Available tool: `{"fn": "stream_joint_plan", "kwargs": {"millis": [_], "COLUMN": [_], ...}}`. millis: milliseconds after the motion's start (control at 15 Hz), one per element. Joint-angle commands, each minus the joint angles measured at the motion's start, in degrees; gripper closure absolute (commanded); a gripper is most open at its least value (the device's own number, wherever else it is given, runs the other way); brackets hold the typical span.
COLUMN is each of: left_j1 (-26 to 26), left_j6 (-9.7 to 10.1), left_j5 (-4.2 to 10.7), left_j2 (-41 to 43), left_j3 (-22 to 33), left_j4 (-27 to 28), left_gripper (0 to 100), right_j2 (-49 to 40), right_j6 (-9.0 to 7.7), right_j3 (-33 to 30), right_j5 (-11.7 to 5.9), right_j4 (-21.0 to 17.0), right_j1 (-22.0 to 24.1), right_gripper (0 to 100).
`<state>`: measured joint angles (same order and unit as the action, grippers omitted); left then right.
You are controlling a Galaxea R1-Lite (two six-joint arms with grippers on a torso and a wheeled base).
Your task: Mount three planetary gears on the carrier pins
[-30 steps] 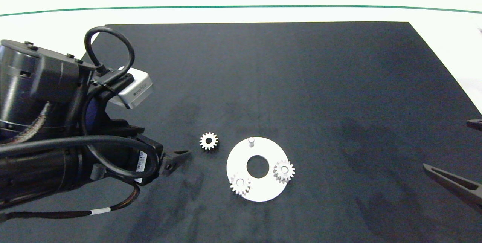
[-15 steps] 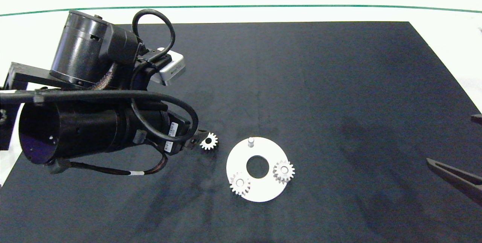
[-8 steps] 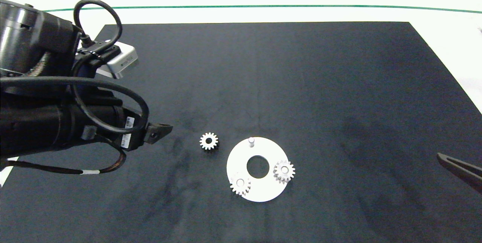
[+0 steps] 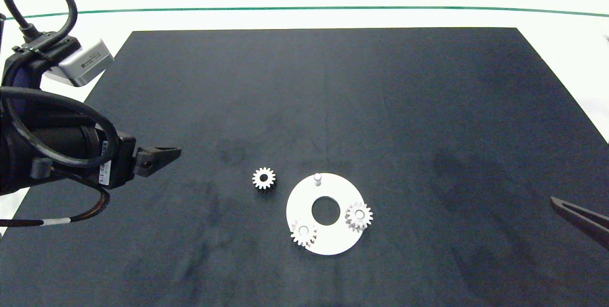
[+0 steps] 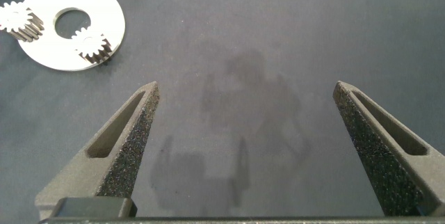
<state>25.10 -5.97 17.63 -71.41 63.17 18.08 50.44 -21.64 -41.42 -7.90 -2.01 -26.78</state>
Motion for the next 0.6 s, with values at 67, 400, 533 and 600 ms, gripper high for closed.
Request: {"fn": "stream_joint_plan", "kwargs": {"millis": [67,400,533,600], "left_j1": [2.1,5.2,6.1,7.6], "left_j6": [-2.73,-6.77,-8.09,-8.26], "left_j5": [0.13,0.04,-0.23,-0.31], "left_j2": [0.0,-2.1,-2.1,-2.3], "left_j3": [0.3,0.0,-0.6,-2.1], "left_j4": [-0.1,-0.1,0.1,0.1], "left_gripper": [0,0,0,0], "right_j2": [0.1,-0.1,0.1,0.1], "right_j6": [-0.07,-0.07,-0.07,-0.07], "right_j3": [-0.1,-0.1,0.0,0.0], "right_j5": [0.08,0.08,0.08,0.08], "right_j4": [0.0,0.0,0.0,0.0], "right_j1": [0.1,0.0,0.0,0.1], "right_gripper": [0,0,0,0]}}
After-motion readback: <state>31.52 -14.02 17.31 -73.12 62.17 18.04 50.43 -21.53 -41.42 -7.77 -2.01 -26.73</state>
